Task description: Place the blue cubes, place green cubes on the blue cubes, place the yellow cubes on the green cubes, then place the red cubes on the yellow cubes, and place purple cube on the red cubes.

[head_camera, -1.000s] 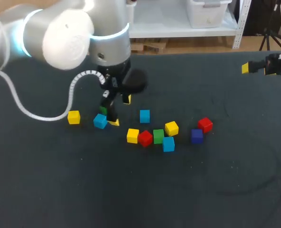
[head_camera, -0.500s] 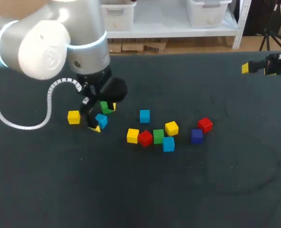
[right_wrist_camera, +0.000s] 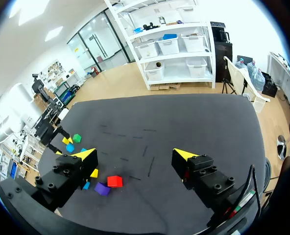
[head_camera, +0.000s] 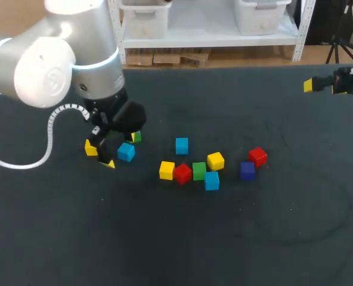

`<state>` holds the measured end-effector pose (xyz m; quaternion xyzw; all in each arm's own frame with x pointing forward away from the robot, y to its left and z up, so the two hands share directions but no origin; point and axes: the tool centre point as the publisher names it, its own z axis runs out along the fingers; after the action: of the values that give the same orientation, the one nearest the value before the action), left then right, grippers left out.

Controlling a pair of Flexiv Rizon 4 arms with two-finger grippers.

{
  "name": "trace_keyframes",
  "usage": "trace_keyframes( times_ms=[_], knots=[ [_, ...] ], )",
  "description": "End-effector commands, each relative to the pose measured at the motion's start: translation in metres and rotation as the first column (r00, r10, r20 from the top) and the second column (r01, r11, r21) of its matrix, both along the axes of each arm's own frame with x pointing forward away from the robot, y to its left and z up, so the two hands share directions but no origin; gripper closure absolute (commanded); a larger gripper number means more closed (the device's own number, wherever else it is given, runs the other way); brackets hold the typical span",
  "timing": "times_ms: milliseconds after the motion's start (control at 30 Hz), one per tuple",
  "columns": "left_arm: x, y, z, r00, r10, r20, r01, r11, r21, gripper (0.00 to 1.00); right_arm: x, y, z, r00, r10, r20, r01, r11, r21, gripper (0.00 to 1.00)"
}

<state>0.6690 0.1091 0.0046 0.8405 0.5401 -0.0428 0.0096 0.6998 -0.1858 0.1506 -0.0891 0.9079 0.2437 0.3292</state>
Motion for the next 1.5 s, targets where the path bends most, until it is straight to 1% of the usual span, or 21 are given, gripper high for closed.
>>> trace_keyframes(
  times_ms=[33,100,133,167,267,300,333,367,433,467,533,567,600,667,700,733,900,1100,1333,1400,1500],
  knots=[
    [0.005,0.001,-0.001,1.0,-0.001,-0.004,0.001,1.0,-0.005,0.0,-0.001,0.001,0.0,1.0,-0.003,0.0,0.003,1.0,-0.003,0.0],
    [0.007,0.001,-0.001,1.0,0.002,-0.004,-0.002,1.0,-0.007,0.0,-0.001,0.001,0.0,1.0,-0.003,0.0,0.003,1.0,-0.003,0.0],
    [0.007,0.0,-0.002,1.0,0.003,-0.005,-0.003,1.0,-0.007,0.06,-0.001,0.001,0.0,1.0,-0.003,0.0,0.003,1.0,-0.003,0.0],
    [0.008,0.0,-0.002,1.0,0.004,-0.005,-0.004,1.0,-0.008,0.09,-0.001,0.001,0.0,1.0,-0.003,0.0,0.003,1.0,-0.003,0.0],
    [0.009,-0.003,-0.003,1.0,0.002,-0.007,-0.002,1.0,-0.01,0.14,-0.001,0.001,0.0,1.0,-0.003,0.0,0.003,1.0,-0.003,0.0],
    [0.01,-0.004,-0.003,1.0,0.002,-0.007,-0.002,1.0,-0.011,0.19,-0.001,0.001,0.0,1.0,-0.003,0.0,0.003,1.0,-0.003,0.0],
    [0.01,-0.005,-0.003,1.0,0.001,-0.007,-0.001,1.0,-0.011,0.22,-0.001,0.001,0.0,1.0,-0.003,0.0,0.003,1.0,-0.003,0.0],
    [0.011,-0.006,-0.003,1.0,0.0,-0.007,0.0,1.0,-0.01,0.28,-0.001,0.001,0.0,1.0,-0.003,0.0,0.003,1.0,-0.003,0.0],
    [0.012,-0.007,-0.003,1.0,0.0,-0.008,0.0,1.0,-0.009,0.34,-0.001,0.001,0.0,1.0,-0.003,0.0,0.003,1.0,-0.003,0.0],
    [0.012,-0.007,-0.003,1.0,0.0,-0.009,0.0,1.0,-0.008,0.43,-0.001,0.001,0.0,1.0,-0.003,0.0,0.003,1.0,-0.003,0.0],
    [0.013,-0.008,-0.004,1.0,0.001,-0.009,-0.001,1.0,-0.007,0.5,-0.001,0.001,0.0,1.0,-0.003,0.0,0.003,1.0,-0.003,0.0],
    [0.014,-0.009,-0.004,1.0,0.002,-0.009,-0.002,1.0,-0.006,0.52,-0.001,0.001,0.0,1.0,-0.003,0.0,0.003,1.0,-0.003,0.0],
    [0.014,-0.009,-0.004,1.0,0.002,-0.009,-0.002,1.0,-0.005,0.56,-0.001,0.001,0.0,1.0,-0.003,0.0,0.003,1.0,-0.003,0.0],
    [0.015,-0.01,-0.003,1.0,0.005,-0.008,-0.005,1.0,-0.003,0.73,-0.001,0.001,0.0,1.0,-0.003,0.0,0.003,1.0,-0.003,0.0],
    [0.015,-0.01,-0.003,1.0,0.006,-0.006,-0.006,1.0,0.0,0.88,-0.001,0.001,0.0,1.0,-0.003,0.0,0.003,1.0,-0.003,0.0],
    [0.015,-0.011,-0.003,1.0,0.008,-0.005,-0.008,1.0,0.0,1.0,-0.001,0.001,0.0,1.0,-0.003,0.0,0.003,1.0,-0.003,0.0],
    [0.012,-0.012,0.001,1.0,0.031,0.0,-0.031,1.0,0.001,1.0,-0.001,0.001,0.0,1.0,-0.003,0.0,0.003,1.0,-0.003,0.0],
    [0.005,-0.019,0.02,0.995,0.094,0.022,-0.093,0.995,-0.019,1.0,-0.001,0.001,0.0,1.0,-0.003,0.0,0.003,1.0,-0.003,0.0],
    [0.005,-0.039,0.037,0.979,0.199,0.041,-0.197,0.979,-0.048,1.0,-0.001,0.001,0.0,1.0,-0.003,0.0,0.003,1.0,-0.003,0.0],
    [0.007,-0.048,0.038,0.976,0.216,0.04,-0.214,0.975,-0.061,1.0,-0.001,0.001,0.0,1.0,-0.003,0.0,0.003,1.0,-0.003,0.0],
    [0.01,-0.059,0.037,0.97,0.242,0.038,-0.24,0.969,-0.062,1.0,-0.001,0.001,0.0,1.0,-0.003,0.0,0.003,1.0,-0.003,0.0]
  ],
)
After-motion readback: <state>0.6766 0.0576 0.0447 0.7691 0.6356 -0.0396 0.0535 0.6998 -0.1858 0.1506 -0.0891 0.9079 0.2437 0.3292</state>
